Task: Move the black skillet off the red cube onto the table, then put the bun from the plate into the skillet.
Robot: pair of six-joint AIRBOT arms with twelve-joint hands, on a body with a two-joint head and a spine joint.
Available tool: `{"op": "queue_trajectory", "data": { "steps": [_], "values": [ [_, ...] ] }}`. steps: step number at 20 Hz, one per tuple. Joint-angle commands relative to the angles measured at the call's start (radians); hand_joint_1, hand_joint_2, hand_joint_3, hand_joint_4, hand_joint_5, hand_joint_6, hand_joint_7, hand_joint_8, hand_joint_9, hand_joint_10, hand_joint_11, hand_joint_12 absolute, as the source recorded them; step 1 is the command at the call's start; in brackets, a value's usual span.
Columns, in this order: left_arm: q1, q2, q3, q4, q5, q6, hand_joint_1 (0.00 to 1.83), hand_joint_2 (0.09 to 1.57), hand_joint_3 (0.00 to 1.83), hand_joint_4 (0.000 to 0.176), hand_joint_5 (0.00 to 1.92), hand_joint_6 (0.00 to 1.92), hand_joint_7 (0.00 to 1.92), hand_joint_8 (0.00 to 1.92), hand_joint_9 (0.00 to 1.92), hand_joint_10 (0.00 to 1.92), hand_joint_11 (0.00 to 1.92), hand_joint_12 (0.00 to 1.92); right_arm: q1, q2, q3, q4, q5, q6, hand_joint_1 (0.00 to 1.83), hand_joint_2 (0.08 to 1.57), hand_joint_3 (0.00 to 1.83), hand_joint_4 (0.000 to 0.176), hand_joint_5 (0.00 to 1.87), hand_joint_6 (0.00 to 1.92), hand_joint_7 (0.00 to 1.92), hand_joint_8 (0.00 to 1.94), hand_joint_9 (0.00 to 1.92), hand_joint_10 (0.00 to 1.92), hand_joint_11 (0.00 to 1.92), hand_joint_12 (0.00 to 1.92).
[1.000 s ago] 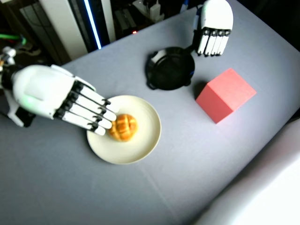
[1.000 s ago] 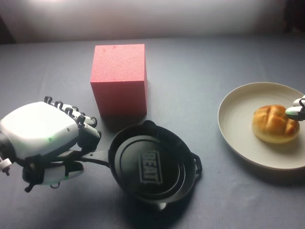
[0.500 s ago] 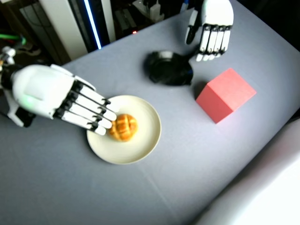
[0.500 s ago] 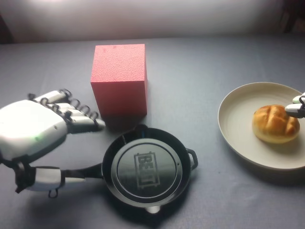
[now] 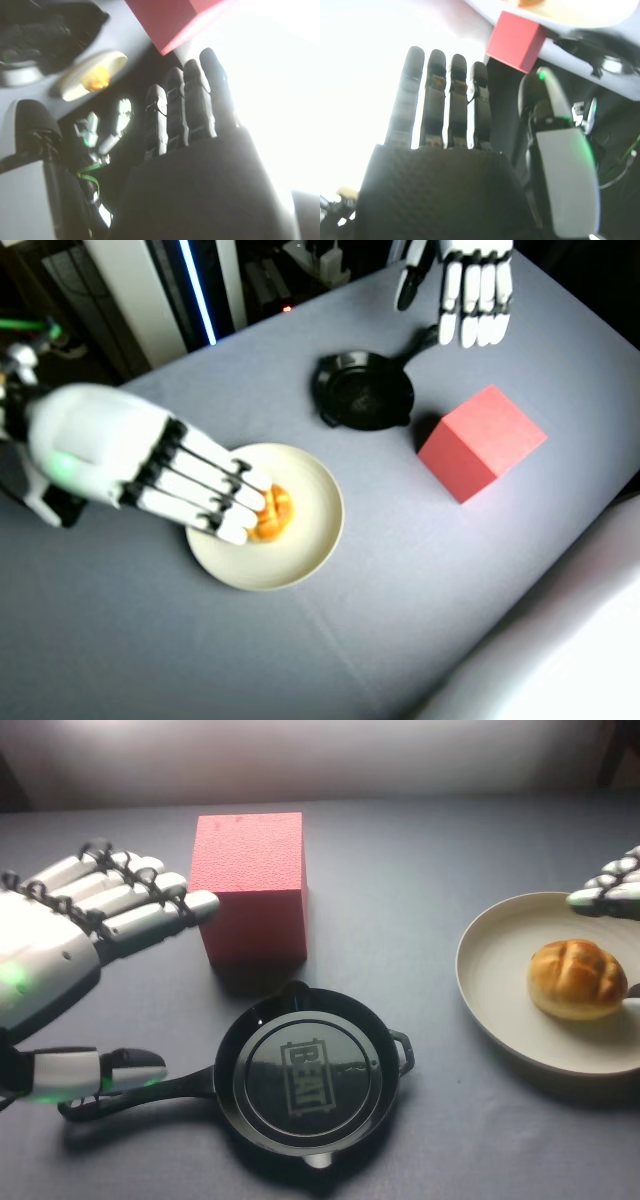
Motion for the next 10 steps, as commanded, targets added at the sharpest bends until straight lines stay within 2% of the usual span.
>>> {"op": "queue_trajectory", "data": {
  "steps": [1,3,4,5,7,8,10],
  "values": [
    [0.003,0.011,-0.007,-0.007,-0.148,0.001,0.71,0.95,0.00,0.087,0.17,0.00,0.15,0.00,0.11,0.00,0.00,0.59,0.043,-0.015,0.023,-0.015,0.021,0.002,1.04,0.99,0.00,0.045,0.52,0.01,0.51,0.01,0.46,0.01,0.10,0.78],
    [0.009,0.013,-0.011,-0.008,-0.153,0.001,0.71,0.93,0.00,0.094,0.19,0.00,0.16,0.00,0.12,0.01,0.00,0.62,0.088,-0.044,0.057,-0.042,-0.057,0.002,1.10,0.96,0.00,0.027,0.52,0.00,0.51,0.00,0.47,0.00,0.19,0.66],
    [0.009,0.013,-0.013,-0.007,-0.154,0.001,0.72,0.94,0.00,0.083,0.19,0.00,0.17,0.01,0.13,0.01,0.00,0.63,0.107,-0.054,0.071,-0.053,-0.090,0.002,1.09,0.95,0.00,0.056,0.52,0.00,0.50,0.00,0.47,0.00,0.20,0.64],
    [0.009,0.013,-0.015,-0.007,-0.157,0.001,0.71,0.94,0.00,0.094,0.19,0.00,0.18,0.01,0.13,0.01,0.00,0.63,0.119,-0.062,0.082,-0.063,-0.115,0.002,1.12,0.95,0.00,0.046,0.52,0.00,0.51,0.00,0.48,0.00,0.23,0.60],
    [0.010,0.012,-0.018,-0.006,-0.168,0.001,0.71,0.94,0.00,0.099,0.18,0.00,0.18,0.01,0.13,0.01,0.00,0.63,0.145,-0.078,0.098,-0.084,-0.165,-0.004,1.09,0.96,0.01,0.052,0.51,0.00,0.50,0.00,0.47,0.00,0.23,0.58],
    [0.011,0.012,-0.019,-0.007,-0.174,0.001,0.71,0.94,0.00,0.113,0.18,0.00,0.20,0.00,0.15,0.01,0.00,0.68,0.161,-0.088,0.105,-0.091,-0.194,-0.021,1.09,0.97,0.01,0.032,0.51,0.00,0.51,0.00,0.49,0.01,0.27,0.60],
    [0.013,0.012,-0.019,-0.009,-0.177,0.001,0.72,0.95,0.00,0.115,0.17,0.00,0.20,0.00,0.14,0.00,0.00,0.60,0.182,-0.105,0.116,-0.101,-0.232,-0.044,1.08,0.97,0.00,0.028,0.53,0.00,0.53,0.00,0.53,0.00,0.24,0.73]
  ]
}}
